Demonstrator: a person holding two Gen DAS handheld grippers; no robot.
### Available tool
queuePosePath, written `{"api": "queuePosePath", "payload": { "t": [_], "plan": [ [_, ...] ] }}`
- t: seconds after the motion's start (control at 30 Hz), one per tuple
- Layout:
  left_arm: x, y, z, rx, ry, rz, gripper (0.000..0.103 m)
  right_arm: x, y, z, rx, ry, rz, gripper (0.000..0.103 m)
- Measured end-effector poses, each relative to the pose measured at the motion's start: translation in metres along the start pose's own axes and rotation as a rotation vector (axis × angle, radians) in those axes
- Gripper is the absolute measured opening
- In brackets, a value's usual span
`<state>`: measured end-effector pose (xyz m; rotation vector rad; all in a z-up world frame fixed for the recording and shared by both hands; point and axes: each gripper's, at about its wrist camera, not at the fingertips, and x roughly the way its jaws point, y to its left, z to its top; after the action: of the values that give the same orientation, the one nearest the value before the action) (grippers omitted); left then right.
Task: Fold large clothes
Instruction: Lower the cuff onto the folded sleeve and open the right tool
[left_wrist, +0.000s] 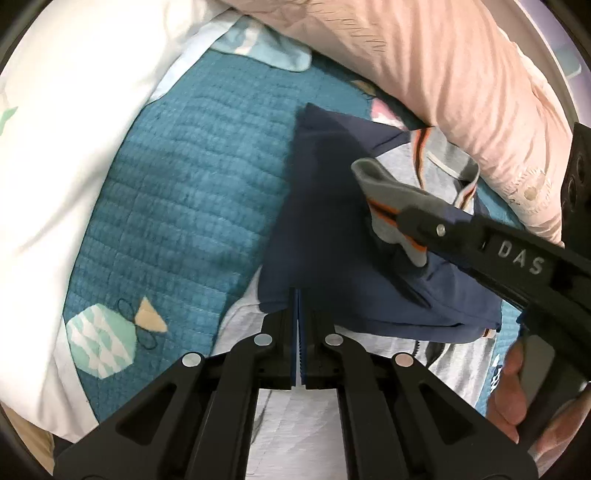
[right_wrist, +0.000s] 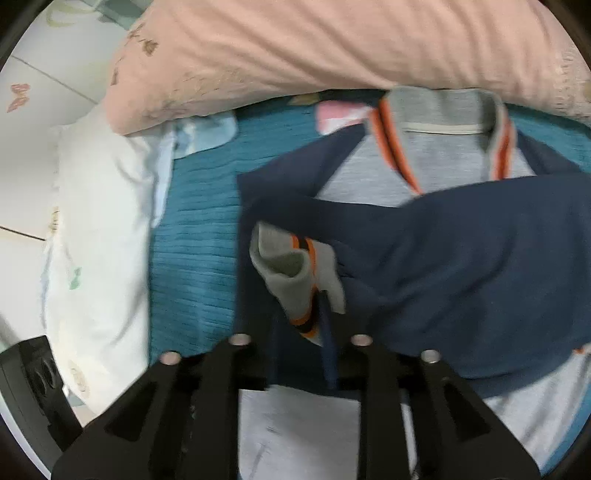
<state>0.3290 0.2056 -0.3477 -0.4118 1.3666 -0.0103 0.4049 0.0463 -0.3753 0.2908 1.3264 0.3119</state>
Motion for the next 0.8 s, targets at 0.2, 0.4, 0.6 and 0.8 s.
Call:
{"api": "queuePosePath", "payload": {
  "t": [0.2,0.4,0.6,0.8],
  "plan": [
    [0.002,0.005,-0.002,-0.008,-0.005,0.015,0.002,-0.04,-0.002,-0.001,-0.041,-0.128,0.007,0.079],
    [0.006,-0.03,-0.001,0.026,-0.013,-0.023,0.002,-0.08,-0.049,0.002,0.014,-0.19,-0.043,0.083],
    [0.026,-0.091,0.004,0.095,0.006,-0.082,0.002,-0.098,-0.101,-0.005,-0.012,-0.16,-0.105,0.077],
    [0.068,-0.132,0.005,0.112,0.065,-0.136,0.002,-0.072,-0.134,-0.017,-0.011,-0.034,-0.109,0.019]
  ]
}}
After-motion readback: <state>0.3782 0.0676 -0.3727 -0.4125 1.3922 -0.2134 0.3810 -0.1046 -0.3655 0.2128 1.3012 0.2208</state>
